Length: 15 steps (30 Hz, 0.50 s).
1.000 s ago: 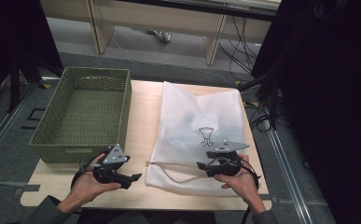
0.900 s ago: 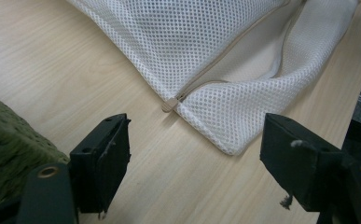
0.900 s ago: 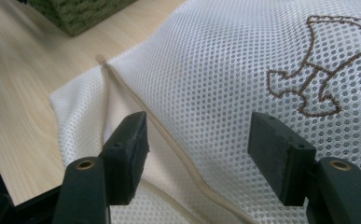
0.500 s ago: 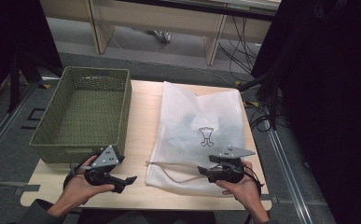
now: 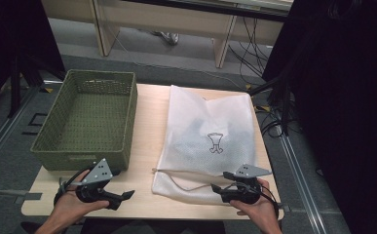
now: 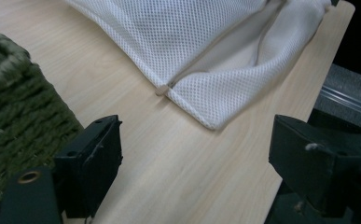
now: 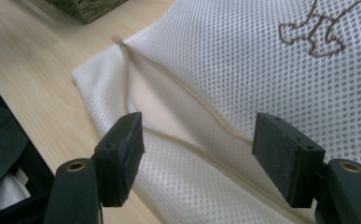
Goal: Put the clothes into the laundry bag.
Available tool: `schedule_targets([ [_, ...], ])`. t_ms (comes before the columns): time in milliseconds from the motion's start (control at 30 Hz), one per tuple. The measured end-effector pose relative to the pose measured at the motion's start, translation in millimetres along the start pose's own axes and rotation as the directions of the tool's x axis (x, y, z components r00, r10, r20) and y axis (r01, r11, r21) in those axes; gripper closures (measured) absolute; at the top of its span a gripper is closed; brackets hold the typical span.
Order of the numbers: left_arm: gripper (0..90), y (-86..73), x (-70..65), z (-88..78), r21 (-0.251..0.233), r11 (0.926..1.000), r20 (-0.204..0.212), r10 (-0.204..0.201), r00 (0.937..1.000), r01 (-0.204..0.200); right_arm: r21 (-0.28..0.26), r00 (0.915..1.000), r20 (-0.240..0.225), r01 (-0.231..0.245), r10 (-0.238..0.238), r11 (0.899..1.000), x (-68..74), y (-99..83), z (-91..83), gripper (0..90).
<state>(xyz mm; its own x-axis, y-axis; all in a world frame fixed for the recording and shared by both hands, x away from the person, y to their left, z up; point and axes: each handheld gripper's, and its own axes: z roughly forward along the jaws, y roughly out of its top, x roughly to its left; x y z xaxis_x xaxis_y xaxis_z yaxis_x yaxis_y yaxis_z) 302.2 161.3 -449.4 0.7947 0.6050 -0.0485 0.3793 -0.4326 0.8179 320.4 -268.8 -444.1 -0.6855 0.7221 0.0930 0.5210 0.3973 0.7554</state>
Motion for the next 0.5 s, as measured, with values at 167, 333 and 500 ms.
schedule_targets([
  [167,16.5,-0.9,-0.9,2.4,0.000,0.9996,0.002,0.028,0.9996,-0.028,0.011,0.9999,0.011,0.006,-0.006,1.000,0.6,-8.7,-4.3,34.1],
  [333,16.5,-1.3,0.4,2.2,0.015,0.9998,0.000,0.016,0.9999,-0.016,0.015,0.9996,0.005,0.029,-0.029,0.999,-2.5,-9.8,-4.6,34.0],
  [500,16.5,-1.7,0.7,3.0,0.008,0.9997,-0.007,0.024,0.9997,-0.024,0.021,0.9996,-0.015,0.025,-0.024,0.999,-3.7,-10.1,-3.5,33.8],
])
